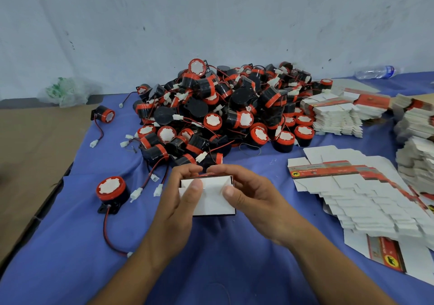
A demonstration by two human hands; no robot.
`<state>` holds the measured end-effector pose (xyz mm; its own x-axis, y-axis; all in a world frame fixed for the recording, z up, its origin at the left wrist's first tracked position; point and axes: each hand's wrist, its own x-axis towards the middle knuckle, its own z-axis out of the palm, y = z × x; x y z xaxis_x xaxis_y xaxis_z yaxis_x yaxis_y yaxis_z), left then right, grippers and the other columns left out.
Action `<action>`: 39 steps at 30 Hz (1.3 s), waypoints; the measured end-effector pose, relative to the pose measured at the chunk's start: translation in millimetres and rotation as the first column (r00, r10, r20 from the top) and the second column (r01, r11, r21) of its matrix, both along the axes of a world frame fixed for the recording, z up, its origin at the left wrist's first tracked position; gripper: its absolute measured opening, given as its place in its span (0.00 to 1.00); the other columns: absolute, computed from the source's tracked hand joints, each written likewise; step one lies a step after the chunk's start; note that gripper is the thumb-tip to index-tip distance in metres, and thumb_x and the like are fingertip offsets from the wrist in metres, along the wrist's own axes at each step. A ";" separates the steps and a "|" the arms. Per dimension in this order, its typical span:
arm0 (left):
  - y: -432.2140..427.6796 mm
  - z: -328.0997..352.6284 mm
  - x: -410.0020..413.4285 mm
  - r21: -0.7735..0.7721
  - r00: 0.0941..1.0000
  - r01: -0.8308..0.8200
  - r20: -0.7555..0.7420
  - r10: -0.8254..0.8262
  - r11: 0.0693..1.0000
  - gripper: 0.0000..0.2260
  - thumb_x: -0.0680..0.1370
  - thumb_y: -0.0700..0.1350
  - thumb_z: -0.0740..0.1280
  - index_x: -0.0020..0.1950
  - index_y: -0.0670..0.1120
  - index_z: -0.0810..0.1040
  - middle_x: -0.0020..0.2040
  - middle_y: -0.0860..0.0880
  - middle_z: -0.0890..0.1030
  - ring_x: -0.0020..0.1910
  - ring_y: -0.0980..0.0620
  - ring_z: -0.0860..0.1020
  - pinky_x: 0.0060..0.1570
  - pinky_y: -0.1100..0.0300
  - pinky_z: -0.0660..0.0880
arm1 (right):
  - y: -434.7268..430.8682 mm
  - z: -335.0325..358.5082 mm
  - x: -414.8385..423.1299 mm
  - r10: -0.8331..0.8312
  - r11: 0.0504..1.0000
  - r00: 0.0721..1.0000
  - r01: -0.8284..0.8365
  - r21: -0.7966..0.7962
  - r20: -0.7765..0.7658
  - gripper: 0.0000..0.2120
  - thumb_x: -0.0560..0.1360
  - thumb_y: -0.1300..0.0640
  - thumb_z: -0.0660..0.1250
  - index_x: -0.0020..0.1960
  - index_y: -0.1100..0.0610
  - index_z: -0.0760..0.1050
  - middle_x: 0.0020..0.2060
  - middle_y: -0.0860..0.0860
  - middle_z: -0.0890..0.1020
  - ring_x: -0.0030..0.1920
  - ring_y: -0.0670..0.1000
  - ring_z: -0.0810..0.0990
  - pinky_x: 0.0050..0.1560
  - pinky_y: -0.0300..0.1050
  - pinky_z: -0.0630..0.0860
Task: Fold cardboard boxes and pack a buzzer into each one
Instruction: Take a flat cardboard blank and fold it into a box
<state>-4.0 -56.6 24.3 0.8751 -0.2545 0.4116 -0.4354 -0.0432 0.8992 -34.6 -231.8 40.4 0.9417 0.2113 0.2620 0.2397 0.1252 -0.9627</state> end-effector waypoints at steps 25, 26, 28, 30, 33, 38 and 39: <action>6.7 -3.9 16.2 0.669 0.787 -0.449 0.610 -0.092 0.592 0.24 0.72 0.61 0.68 0.57 0.43 0.81 0.57 0.44 0.78 0.51 0.42 0.77 0.45 0.45 0.76 | -21.3 -8.1 5.2 -0.013 0.197 0.809 0.578 -0.792 0.588 0.22 0.68 0.45 0.78 0.54 0.59 0.79 0.53 0.53 0.79 0.53 0.57 0.77 0.52 0.53 0.76; 5.6 -3.8 16.5 0.664 0.793 -0.472 0.607 -0.050 0.579 0.22 0.71 0.60 0.71 0.55 0.44 0.81 0.58 0.44 0.78 0.52 0.42 0.76 0.45 0.45 0.76 | -17.6 -8.1 6.1 -0.052 0.163 0.816 0.576 -0.801 0.576 0.21 0.70 0.45 0.76 0.54 0.58 0.78 0.54 0.53 0.78 0.54 0.57 0.76 0.51 0.51 0.75; 2.3 -3.6 15.1 0.671 0.811 -0.483 0.585 0.000 0.563 0.21 0.68 0.55 0.77 0.53 0.44 0.80 0.57 0.44 0.77 0.51 0.42 0.76 0.46 0.47 0.76 | -8.5 -8.8 7.0 -0.132 0.117 0.844 0.534 -0.838 0.519 0.19 0.74 0.45 0.70 0.59 0.56 0.74 0.58 0.50 0.75 0.58 0.54 0.72 0.52 0.48 0.74; -0.4 -4.8 11.7 0.677 0.835 -0.472 0.549 0.039 0.564 0.21 0.66 0.53 0.79 0.53 0.44 0.80 0.56 0.44 0.77 0.49 0.43 0.74 0.45 0.50 0.77 | -1.3 -12.4 6.8 -0.204 0.127 0.856 0.504 -0.855 0.474 0.17 0.77 0.47 0.65 0.63 0.53 0.70 0.59 0.48 0.73 0.58 0.52 0.71 0.51 0.46 0.73; -4.2 -8.3 6.3 0.644 0.892 -0.407 0.433 0.131 0.647 0.22 0.67 0.51 0.79 0.56 0.46 0.78 0.55 0.49 0.75 0.49 0.48 0.74 0.44 0.57 0.74 | 3.7 -16.4 5.6 -0.311 0.237 0.871 0.458 -0.857 0.380 0.17 0.77 0.53 0.65 0.64 0.52 0.67 0.58 0.49 0.75 0.54 0.55 0.76 0.47 0.48 0.74; -1.7 -14.6 3.6 0.491 0.979 -0.189 0.156 0.127 0.851 0.19 0.74 0.54 0.73 0.61 0.56 0.70 0.60 0.60 0.68 0.56 0.70 0.71 0.53 0.74 0.69 | 7.1 -20.2 2.2 -0.309 0.108 0.869 0.436 -0.893 0.387 0.16 0.75 0.48 0.66 0.51 0.51 0.59 0.49 0.49 0.80 0.45 0.58 0.79 0.30 0.48 0.63; -0.3 -12.7 4.4 0.457 0.988 -0.150 0.093 0.120 0.877 0.18 0.75 0.56 0.70 0.63 0.55 0.72 0.61 0.60 0.71 0.55 0.66 0.75 0.53 0.71 0.72 | 4.6 -19.6 2.5 -0.286 0.098 0.877 0.428 -0.899 0.386 0.19 0.75 0.45 0.67 0.49 0.50 0.56 0.46 0.49 0.80 0.43 0.57 0.79 0.30 0.47 0.62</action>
<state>0.4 -56.9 11.6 0.8919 -0.3098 0.3294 -0.4482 -0.5088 0.7350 -32.1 -227.2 20.9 0.9736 0.0008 0.2282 0.0524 -0.9741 -0.2201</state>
